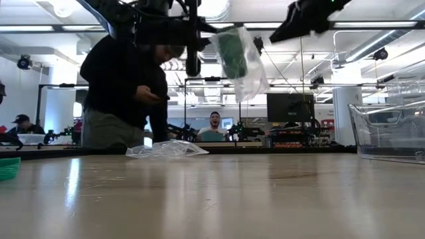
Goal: Roll bandage
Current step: Put the rolled green bandage into the transparent zip bag
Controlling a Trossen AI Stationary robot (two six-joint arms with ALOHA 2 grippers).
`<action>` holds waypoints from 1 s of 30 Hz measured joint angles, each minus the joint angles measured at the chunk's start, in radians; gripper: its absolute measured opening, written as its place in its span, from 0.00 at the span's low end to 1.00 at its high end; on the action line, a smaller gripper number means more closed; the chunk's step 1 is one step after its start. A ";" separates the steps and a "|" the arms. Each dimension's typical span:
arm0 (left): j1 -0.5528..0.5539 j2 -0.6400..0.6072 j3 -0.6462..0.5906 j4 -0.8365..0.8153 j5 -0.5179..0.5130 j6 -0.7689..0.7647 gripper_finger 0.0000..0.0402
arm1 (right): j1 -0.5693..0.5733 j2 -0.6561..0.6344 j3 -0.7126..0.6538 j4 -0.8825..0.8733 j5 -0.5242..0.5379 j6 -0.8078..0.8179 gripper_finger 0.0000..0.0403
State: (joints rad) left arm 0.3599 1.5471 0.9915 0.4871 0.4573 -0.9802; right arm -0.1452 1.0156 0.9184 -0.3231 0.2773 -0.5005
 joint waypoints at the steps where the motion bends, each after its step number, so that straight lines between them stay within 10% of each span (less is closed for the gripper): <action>1: -0.004 -0.001 0.013 -0.018 -0.002 0.050 0.00 | -0.002 -0.006 0.000 0.001 -0.080 0.048 0.51; 11: -0.080 0.003 0.171 -0.491 -0.004 0.390 0.00 | -0.004 0.043 0.000 0.019 -0.225 0.121 0.51; 30: -0.110 0.003 0.204 -0.509 -0.004 0.596 0.00 | -0.004 0.224 0.064 0.123 -0.518 0.217 0.47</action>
State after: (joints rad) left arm 0.2497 1.5505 1.1959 -0.0218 0.4533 -0.3840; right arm -0.1488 1.2393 0.9828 -0.2002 -0.2409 -0.2835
